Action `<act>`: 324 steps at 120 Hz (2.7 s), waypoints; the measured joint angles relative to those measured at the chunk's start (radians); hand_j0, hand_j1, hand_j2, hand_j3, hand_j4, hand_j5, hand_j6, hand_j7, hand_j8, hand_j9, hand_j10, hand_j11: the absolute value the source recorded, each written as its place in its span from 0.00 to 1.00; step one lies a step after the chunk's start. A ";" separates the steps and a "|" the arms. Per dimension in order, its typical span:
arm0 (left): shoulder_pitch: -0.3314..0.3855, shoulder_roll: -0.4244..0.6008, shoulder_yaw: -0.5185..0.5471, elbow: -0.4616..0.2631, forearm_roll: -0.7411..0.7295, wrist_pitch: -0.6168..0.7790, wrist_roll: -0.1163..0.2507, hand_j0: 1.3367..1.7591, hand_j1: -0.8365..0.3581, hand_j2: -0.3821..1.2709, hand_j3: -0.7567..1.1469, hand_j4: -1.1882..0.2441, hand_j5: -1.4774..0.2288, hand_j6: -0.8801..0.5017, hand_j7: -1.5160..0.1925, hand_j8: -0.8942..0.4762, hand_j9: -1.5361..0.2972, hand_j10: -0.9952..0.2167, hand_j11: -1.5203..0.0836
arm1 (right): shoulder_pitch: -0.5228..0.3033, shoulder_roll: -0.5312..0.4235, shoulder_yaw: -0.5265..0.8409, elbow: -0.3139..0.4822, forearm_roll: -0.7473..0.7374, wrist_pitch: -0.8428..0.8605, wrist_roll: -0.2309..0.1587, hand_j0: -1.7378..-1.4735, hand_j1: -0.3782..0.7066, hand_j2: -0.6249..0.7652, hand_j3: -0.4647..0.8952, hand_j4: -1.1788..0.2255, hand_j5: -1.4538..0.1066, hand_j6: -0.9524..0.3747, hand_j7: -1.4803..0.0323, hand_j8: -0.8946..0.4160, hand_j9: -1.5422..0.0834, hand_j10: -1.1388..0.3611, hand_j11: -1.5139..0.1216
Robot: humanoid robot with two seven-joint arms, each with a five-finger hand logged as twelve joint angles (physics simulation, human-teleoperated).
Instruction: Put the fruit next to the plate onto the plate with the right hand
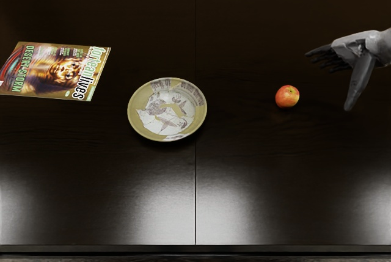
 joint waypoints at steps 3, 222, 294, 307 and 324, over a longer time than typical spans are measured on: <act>0.000 0.000 0.000 0.000 0.000 0.000 0.000 0.76 0.99 0.23 0.40 0.83 0.87 0.64 0.89 0.65 0.84 0.82 0.95 | -0.001 0.002 0.000 0.000 0.000 0.000 0.000 0.30 0.03 0.45 0.34 0.84 0.93 0.71 0.98 0.68 0.95 0.76 0.93; 0.000 0.000 0.000 0.000 0.000 0.000 0.000 0.76 0.99 0.23 0.40 0.83 0.87 0.64 0.89 0.65 0.84 0.82 0.95 | -0.195 0.343 0.028 0.137 -0.779 -0.472 -0.082 0.30 0.03 0.45 0.34 0.83 0.93 0.71 0.98 0.68 0.95 0.76 0.92; 0.000 0.000 0.000 0.000 0.000 0.000 0.000 0.76 0.99 0.23 0.40 0.83 0.87 0.64 0.89 0.65 0.84 0.82 0.95 | -0.275 0.355 0.019 0.114 -0.849 -0.561 -0.082 0.30 0.21 0.43 0.34 0.72 0.79 0.59 0.83 0.55 0.81 0.64 0.79; 0.000 0.000 0.000 0.000 0.000 0.000 0.000 0.76 0.99 0.23 0.40 0.83 0.87 0.64 0.89 0.65 0.84 0.82 0.95 | -0.286 0.357 0.018 0.096 -0.854 -0.571 -0.082 0.30 0.22 0.43 0.34 0.71 0.78 0.58 0.83 0.54 0.81 0.64 0.78; 0.000 0.000 0.000 0.000 0.000 0.000 0.000 0.76 0.99 0.23 0.40 0.83 0.87 0.64 0.89 0.65 0.84 0.82 0.95 | -0.295 0.383 0.015 0.059 -0.857 -0.580 -0.082 0.30 0.23 0.43 0.34 0.71 0.78 0.58 0.82 0.54 0.80 0.64 0.78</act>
